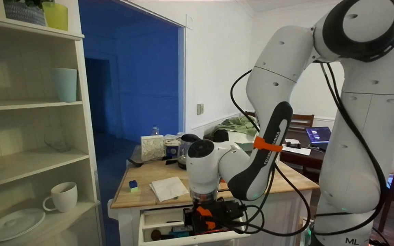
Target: Close the open kitchen drawer
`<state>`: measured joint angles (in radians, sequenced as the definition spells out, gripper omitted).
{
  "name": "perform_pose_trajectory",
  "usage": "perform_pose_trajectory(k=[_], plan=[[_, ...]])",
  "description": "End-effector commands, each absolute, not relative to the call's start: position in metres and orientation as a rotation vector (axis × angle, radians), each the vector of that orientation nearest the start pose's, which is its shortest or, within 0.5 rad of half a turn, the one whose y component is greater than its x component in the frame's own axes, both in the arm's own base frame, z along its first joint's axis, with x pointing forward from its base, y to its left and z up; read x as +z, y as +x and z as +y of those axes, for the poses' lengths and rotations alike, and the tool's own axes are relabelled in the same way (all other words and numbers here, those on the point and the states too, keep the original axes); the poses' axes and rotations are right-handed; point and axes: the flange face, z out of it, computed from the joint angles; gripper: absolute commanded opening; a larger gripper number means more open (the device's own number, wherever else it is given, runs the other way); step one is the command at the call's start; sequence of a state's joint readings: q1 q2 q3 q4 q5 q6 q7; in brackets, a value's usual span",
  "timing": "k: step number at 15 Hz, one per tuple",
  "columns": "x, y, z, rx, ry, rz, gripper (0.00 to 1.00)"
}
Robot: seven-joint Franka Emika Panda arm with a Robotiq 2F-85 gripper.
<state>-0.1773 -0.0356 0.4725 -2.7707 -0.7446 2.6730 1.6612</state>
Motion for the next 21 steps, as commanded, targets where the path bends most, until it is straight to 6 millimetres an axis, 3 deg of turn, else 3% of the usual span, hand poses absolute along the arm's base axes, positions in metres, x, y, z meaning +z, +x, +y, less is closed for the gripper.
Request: perform_pose_trajectory(k=[1,12,21], plan=[[0.214,0.351,0.126,-0.383,-3.162,1.123,1.00],[0.214,0.355,0.125,-0.426,-3.145,1.156,1.00],[0.184,0.335,0.133,-0.523,-3.164,1.068,1.00]])
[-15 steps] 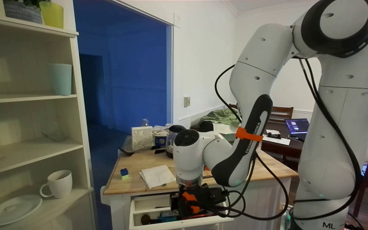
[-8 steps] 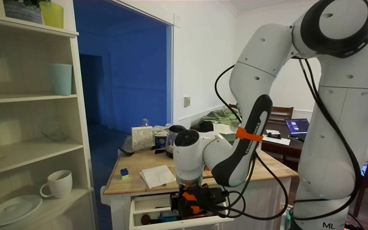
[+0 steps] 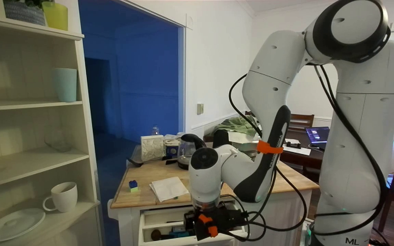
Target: Close the open kitchen drawer
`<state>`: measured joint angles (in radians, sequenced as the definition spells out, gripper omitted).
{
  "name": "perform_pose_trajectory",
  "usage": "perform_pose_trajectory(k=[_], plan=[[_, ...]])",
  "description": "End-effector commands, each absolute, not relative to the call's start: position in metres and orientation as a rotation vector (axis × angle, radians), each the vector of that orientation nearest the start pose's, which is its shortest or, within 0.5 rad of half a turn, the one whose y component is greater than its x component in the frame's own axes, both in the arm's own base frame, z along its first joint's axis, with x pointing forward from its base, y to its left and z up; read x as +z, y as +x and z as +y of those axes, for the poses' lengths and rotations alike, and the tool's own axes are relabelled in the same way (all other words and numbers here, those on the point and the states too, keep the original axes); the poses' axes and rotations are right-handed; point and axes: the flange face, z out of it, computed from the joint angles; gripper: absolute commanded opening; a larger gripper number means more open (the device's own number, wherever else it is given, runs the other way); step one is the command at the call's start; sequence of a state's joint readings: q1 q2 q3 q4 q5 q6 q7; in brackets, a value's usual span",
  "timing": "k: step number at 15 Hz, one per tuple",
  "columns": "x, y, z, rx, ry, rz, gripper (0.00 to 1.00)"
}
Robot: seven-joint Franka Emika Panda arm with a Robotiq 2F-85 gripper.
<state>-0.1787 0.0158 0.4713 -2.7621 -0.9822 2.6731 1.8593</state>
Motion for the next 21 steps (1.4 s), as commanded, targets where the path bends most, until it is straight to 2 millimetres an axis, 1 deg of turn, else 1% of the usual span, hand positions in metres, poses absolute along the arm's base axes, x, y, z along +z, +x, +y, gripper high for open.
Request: perform_pose_trajectory(k=[1,5,8,11,17,21], plan=[[0.180,0.333,0.133,-0.550,-3.159,1.058,1.00],[0.159,0.324,0.130,-0.609,-3.120,1.058,1.00],[0.138,0.321,0.125,-0.641,-3.098,1.065,1.00],[0.120,0.323,0.121,-0.657,-3.051,1.078,1.00],[0.085,0.326,0.118,-0.634,-3.033,1.125,1.00],[0.070,0.332,0.115,-0.666,-3.026,1.202,1.00]])
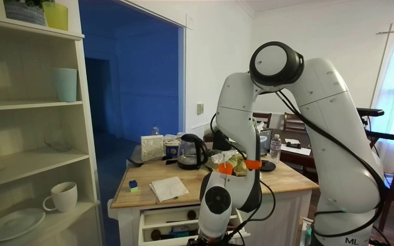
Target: Close the open kitchen drawer
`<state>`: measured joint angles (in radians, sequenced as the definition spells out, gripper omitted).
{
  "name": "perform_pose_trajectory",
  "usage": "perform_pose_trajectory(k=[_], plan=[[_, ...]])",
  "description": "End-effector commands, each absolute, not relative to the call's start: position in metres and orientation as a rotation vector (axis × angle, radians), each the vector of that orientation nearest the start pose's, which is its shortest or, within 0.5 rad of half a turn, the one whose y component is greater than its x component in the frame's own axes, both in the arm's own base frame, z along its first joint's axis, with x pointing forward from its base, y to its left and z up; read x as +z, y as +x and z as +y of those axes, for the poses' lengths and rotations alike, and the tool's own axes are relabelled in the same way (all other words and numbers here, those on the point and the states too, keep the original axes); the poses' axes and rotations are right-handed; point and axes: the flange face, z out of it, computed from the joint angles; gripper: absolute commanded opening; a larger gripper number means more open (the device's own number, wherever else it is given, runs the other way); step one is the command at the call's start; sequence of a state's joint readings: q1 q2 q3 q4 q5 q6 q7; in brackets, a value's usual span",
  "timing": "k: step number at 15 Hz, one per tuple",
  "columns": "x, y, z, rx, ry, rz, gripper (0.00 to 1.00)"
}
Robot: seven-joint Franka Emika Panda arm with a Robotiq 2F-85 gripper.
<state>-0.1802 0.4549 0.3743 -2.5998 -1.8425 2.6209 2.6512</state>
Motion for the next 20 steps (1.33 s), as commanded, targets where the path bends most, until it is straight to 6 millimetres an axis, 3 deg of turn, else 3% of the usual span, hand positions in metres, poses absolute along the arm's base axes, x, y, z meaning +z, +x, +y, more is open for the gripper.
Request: perform_pose_trajectory(k=[1,6,13,20], plan=[[0.066,0.333,0.114,-0.680,-3.025,1.220,1.00],[0.052,0.337,0.110,-0.702,-3.007,1.297,1.00],[0.056,0.362,0.114,-0.805,-2.989,1.298,1.00],[0.041,0.351,0.116,-0.788,-3.030,1.297,1.00]])
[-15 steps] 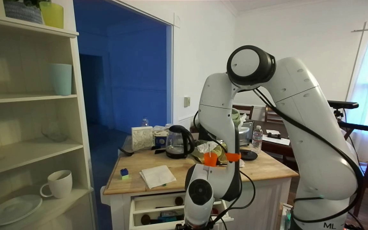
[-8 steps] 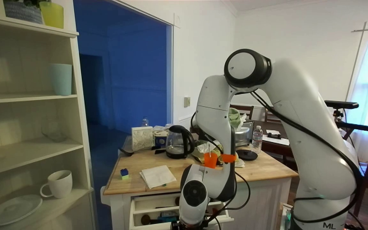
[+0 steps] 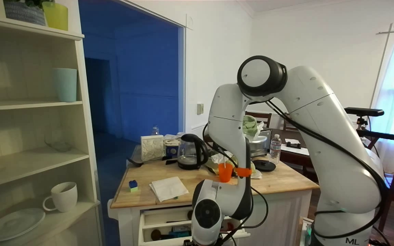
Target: Close the open kitchen drawer
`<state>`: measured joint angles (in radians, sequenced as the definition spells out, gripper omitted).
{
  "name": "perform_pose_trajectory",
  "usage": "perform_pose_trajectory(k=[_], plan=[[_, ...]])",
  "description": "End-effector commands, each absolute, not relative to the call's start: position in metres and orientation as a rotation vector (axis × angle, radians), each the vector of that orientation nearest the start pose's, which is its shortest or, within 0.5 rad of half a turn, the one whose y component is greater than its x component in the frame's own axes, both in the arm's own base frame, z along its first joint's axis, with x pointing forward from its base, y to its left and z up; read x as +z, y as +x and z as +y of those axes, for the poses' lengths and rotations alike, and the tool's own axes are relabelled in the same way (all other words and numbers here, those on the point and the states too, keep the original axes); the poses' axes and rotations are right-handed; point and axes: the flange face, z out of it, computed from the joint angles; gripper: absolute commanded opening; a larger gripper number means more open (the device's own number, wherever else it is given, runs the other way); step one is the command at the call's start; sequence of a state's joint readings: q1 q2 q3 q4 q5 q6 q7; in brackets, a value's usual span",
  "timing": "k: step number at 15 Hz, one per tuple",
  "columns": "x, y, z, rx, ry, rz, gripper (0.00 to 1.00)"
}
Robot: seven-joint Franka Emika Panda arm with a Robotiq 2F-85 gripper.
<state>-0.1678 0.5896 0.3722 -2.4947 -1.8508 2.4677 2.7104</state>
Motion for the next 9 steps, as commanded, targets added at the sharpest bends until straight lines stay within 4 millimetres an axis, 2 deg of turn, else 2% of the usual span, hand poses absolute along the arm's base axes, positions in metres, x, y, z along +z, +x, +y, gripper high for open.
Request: perform_pose_trajectory(k=[1,5,9], plan=[[0.040,0.352,0.115,-0.798,-3.031,1.298,1.00],[0.047,0.365,0.114,-0.892,-3.011,1.315,1.00],[0.050,0.373,0.112,-0.913,-2.994,1.345,1.00]])
